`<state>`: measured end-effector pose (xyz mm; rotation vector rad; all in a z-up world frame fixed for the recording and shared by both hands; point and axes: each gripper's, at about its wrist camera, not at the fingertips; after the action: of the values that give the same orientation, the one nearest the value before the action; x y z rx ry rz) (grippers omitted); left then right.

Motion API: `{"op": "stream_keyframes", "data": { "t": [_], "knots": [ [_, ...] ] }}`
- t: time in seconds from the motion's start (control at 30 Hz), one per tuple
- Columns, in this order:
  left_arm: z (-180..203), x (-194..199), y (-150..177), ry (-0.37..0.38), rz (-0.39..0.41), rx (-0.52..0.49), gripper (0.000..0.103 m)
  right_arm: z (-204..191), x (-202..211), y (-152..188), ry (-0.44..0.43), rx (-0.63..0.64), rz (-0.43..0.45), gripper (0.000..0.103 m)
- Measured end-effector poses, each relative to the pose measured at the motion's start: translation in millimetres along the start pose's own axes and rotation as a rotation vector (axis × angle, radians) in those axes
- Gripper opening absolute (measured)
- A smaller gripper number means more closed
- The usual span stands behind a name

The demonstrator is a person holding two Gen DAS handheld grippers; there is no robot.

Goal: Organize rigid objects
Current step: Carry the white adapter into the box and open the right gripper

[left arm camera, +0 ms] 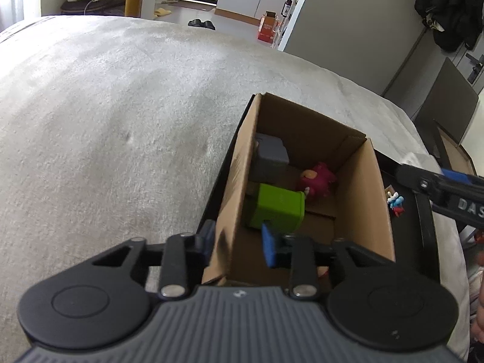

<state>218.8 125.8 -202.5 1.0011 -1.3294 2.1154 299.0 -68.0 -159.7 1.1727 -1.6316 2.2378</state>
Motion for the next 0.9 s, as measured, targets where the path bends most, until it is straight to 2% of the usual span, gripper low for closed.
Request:
{"op": "stream_keyframes", "data": {
  "t": [0.17, 0.43, 0.5, 0.53, 0.57, 0.9],
  "knots": [
    [-3, -1, 2, 0.001, 0.017, -0.005, 0.018, -18, -10, -2, -0.022, 0.022, -0.008, 0.061],
    [-10, -2, 1, 0.018, 0.008, 0.016, 0.017, -41, -24, 1, -0.042, 0.060, -0.018, 0.061],
    [-11, -3, 1, 0.022, 0.006, 0.024, 0.017, -43, -22, 0, -0.048, 0.070, 0.011, 0.065],
    [-12, -3, 0, 0.026, 0.003, 0.034, 0.017, -43, -19, -1, -0.033, 0.076, 0.026, 0.071],
    [-13, -2, 0, 0.028, 0.002, 0.041, 0.017, -42, -16, -2, -0.026, 0.079, 0.036, 0.073],
    [-10, -4, 2, 0.008, 0.002, 0.021, 0.017, -10, -2, 3, 0.010, 0.084, 0.025, 0.073]
  ]
}}
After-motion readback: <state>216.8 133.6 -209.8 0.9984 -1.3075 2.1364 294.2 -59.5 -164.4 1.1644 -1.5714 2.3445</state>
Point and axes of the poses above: each gripper's, at about its wrist camera, not at the fingertips, and x roughly against the way its jaws point, z to its right, y to its underside, and after that the axes turned 2 degrees about x, right-handed
